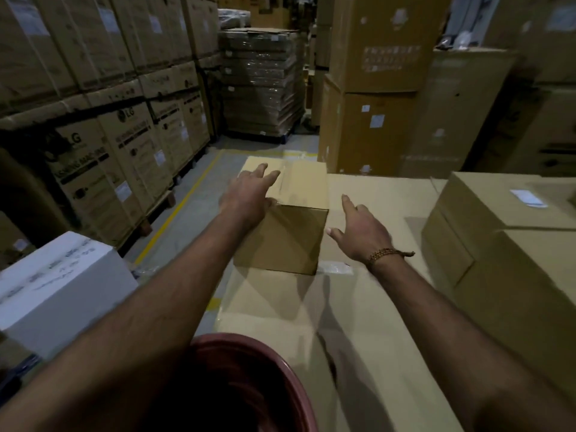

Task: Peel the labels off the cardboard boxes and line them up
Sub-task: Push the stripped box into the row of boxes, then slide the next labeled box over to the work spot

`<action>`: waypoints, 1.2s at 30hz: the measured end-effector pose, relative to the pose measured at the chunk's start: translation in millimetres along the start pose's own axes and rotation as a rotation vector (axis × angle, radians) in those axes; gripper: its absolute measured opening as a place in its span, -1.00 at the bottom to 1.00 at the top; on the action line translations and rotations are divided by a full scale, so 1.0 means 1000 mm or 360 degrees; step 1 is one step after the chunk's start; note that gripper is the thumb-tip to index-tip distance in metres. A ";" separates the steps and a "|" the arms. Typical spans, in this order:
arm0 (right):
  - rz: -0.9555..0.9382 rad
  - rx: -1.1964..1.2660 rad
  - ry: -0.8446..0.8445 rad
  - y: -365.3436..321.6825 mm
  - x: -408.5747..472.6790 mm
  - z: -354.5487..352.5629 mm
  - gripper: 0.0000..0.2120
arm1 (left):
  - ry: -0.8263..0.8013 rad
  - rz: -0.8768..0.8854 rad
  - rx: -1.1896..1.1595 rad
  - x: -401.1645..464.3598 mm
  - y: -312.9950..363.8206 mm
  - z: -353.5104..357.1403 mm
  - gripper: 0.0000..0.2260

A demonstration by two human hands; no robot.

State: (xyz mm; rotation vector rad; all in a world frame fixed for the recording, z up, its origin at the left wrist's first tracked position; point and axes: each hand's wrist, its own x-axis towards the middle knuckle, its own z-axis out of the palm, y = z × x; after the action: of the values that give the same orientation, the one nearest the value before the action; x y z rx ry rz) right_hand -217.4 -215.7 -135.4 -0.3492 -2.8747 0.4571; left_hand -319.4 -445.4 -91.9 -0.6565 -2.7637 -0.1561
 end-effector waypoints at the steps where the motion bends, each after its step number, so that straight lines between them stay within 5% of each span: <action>1: 0.0001 0.0010 0.0026 0.007 -0.010 -0.008 -0.23 | 0.0035 0.0047 -0.0033 -0.001 0.016 -0.008 -0.34; 11: 0.0042 0.0244 0.0341 0.110 -0.111 -0.109 -0.56 | 0.0206 0.0339 -0.0190 -0.014 0.204 -0.043 -0.29; 24: -0.0067 0.0164 0.0533 0.309 -0.212 -0.238 -0.60 | 0.0341 0.0300 -0.0510 -0.063 0.468 -0.048 -0.38; 36: 0.0100 0.0039 0.0610 0.399 -0.263 -0.282 -0.55 | 0.0267 0.0314 -0.0388 -0.108 0.573 -0.051 -0.38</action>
State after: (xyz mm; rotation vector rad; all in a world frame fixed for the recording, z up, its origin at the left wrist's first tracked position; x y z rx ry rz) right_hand 179.9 162.2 -47.6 -0.4677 -2.4905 0.3871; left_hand 45.7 10.1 -55.7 -0.9277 -2.5236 -0.4868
